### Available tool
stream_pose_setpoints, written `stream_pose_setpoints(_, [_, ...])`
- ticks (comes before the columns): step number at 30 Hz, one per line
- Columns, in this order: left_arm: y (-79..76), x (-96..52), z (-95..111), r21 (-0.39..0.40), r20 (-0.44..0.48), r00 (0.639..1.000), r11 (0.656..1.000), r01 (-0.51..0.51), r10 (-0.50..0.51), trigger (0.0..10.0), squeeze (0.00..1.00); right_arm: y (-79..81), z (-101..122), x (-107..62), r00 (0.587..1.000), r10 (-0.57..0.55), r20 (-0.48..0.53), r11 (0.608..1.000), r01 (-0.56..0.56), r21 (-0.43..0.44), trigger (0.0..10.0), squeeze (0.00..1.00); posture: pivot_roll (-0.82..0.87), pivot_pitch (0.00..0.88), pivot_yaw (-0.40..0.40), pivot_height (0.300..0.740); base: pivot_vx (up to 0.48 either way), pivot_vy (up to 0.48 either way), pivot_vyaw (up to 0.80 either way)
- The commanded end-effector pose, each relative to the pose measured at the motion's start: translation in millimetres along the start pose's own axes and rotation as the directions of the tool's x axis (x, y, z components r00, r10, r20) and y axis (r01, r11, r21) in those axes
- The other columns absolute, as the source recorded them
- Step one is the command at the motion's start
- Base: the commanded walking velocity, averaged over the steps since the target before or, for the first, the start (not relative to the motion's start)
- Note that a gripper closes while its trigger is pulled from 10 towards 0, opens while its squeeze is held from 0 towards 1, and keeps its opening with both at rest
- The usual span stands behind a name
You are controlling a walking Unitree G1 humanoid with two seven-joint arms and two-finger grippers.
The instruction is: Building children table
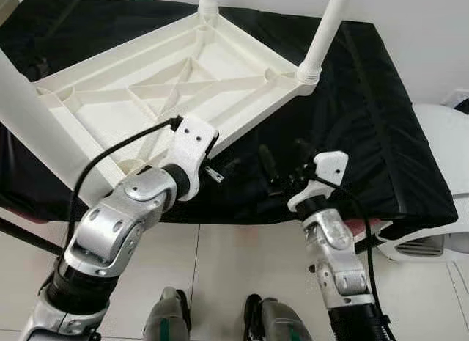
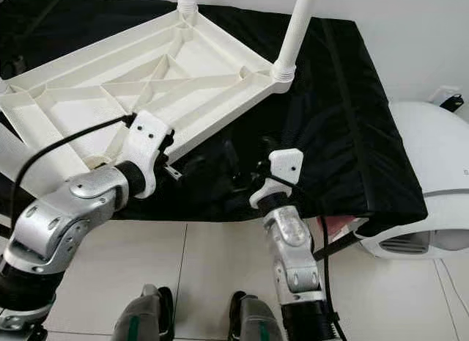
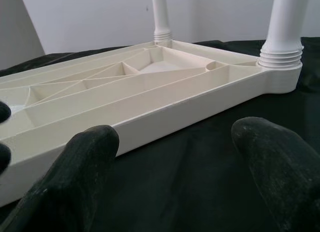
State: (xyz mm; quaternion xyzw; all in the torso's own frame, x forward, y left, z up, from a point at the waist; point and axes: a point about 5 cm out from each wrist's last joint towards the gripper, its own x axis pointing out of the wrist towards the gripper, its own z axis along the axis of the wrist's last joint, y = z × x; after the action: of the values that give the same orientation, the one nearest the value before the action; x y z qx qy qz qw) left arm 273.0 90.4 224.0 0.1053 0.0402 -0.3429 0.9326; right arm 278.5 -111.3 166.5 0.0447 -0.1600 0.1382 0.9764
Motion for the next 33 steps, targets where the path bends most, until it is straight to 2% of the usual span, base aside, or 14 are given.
stream_pose_setpoints(1, [-5.9, -3.6, 4.4, 0.007, 0.036, 0.993, 0.994, 0.111, -0.112, 10.0, 0.0, -0.1, -3.0, -4.3, 1.0, -0.018, -0.009, 1.0, 0.018, -0.009, 10.0, 0.0, 0.02, 0.11, -0.035, 0.74, 0.0, 0.0, 0.0])
stream_pose_setpoints(4, [-1.1, -5.8, 8.5, 0.016, 0.06, 0.994, 0.996, 0.09, -0.091, 10.0, 0.0, 1.0, -5.5, -5.3, 1.0, -0.029, -0.013, 0.999, 0.029, -0.023, 10.0, 0.0, 0.03, 0.107, -0.038, 0.74, 0.0, 0.0, 0.0])
stream_pose_setpoints(5, [10.0, -2.5, -3.7, 0.056, -0.009, 1.0, 0.998, 0.023, -0.023, 10.0, 0.0, 1.1, -7.0, -5.4, 0.999, -0.048, -0.006, 0.998, 0.047, -0.032, 10.0, 0.0, 0.03, 0.098, -0.041, 0.74, 0.0, 0.0, 0.0])
stream_pose_setpoints(6, [10.0, -2.5, -3.7, 0.056, -0.009, 1.0, 0.998, 0.023, -0.023, 10.0, 0.0, 1.1, -7.0, -5.4, 0.999, -0.048, -0.006, 0.998, 0.047, -0.032, 10.0, 0.0, 0.03, 0.098, -0.041, 0.74, 0.0, 0.0, 0.0])
stream_pose_setpoints(8, [17.5, 0.6, -19.6, 0.105, -0.089, 0.995, 0.994, -0.024, 0.033, 10.0, 0.0, 2.2, -7.5, -5.2, 0.999, -0.052, -0.003, 0.998, 0.052, -0.028, 10.0, 0.0, 0.04, 0.093, -0.042, 0.74, 0.0, 0.0, 0.0])
stream_pose_setpoints(9, [17.5, 0.6, -19.6, 0.105, -0.089, 0.995, 0.994, -0.024, 0.033, 10.0, 0.0, 2.2, -7.5, -5.2, 0.999, -0.052, -0.003, 0.998, 0.052, -0.028, 10.0, 0.0, 0.04, 0.093, -0.042, 0.74, 0.0, 0.0, 0.0])
stream_pose_setpoints(11, [19.1, 3.0, -32.3, 0.134, -0.149, 0.987, 0.99, -0.04, 0.06, 10.0, 0.0, 4.3, -7.1, -4.9, 0.999, -0.05, -0.002, 0.998, 0.05, -0.029, 10.0, 0.0, 0.04, 0.089, -0.043, 0.74, 0.0, 0.0, 0.0])
stream_pose_setpoints(17, [21.6, 5.4, -56.7, 0.187, -0.254, 0.961, 0.981, -0.059, 0.106, 10.0, 0.0, 9.8, -3.4, -3.8, 0.999, -0.046, 0.014, 0.999, 0.046, -0.02, 10.0, 0.0, 0.04, 0.08, -0.044, 0.74, 0.0, 0.0, 0.0])
stream_pose_setpoints(28, [30.6, 3.7, -65.1, 0.23, -0.297, 0.942, 0.969, -0.089, 0.157, 10.0, 0.0, 16.5, 1.0, -5.6, 0.998, -0.046, 0.033, 0.999, 0.046, -0.007, 10.0, 0.0, 0.04, 0.073, -0.038, 0.74, 0.0, 0.0, 0.0])
stream_pose_setpoints(29, [31.2, 3.9, -64.5, 0.229, -0.293, 0.943, 0.969, -0.091, 0.158, 7.4, 0.0, 17.2, 0.7, -6.2, 0.998, -0.046, 0.031, 0.999, 0.046, -0.003, 10.0, 0.0, 0.04, 0.071, -0.037, 0.74, 0.0, 0.0, 0.0])
stream_pose_setpoints(30, [32.2, 4.0, -63.4, 0.231, -0.288, 0.944, 0.968, -0.094, 0.161, 1.3, 0.0, 17.7, 0.2, -6.9, 0.998, -0.047, 0.03, 0.999, 0.047, -0.002, 10.0, 0.0, 0.03, 0.071, -0.036, 0.74, 0.0, 0.0, 0.0])
stream_pose_setpoints(31, [32.9, 4.2, -62.8, 0.233, -0.284, 0.945, 0.968, -0.096, 0.162, 1.3, 0.0, 17.9, -0.1, -7.3, 0.998, -0.048, 0.029, 0.999, 0.048, -0.002, 10.0, 0.0, 0.03, 0.071, -0.036, 0.74, 0.0, 0.0, 0.0])
stream_pose_setpoints(32, [33.2, 4.3, -62.0, 0.236, -0.28, 0.947, 0.967, -0.093, 0.159, 0.0, 0.0, 18.1, -0.3, -7.6, 0.998, -0.049, 0.028, 0.999, 0.049, -0.002, 10.0, 0.0, 0.03, 0.071, -0.034, 0.74, 0.0, 0.0, 0.0])
stream_pose_setpoints(33, [33.7, 4.5, -61.6, 0.236, -0.277, 0.948, 0.967, -0.093, 0.159, 0.0, 0.0, 17.9, -0.2, -7.9, 0.998, -0.051, 0.027, 0.999, 0.052, -0.006, 10.0, 0.0, 0.03, 0.071, -0.034, 0.74, 0.0, 0.0, 0.0])
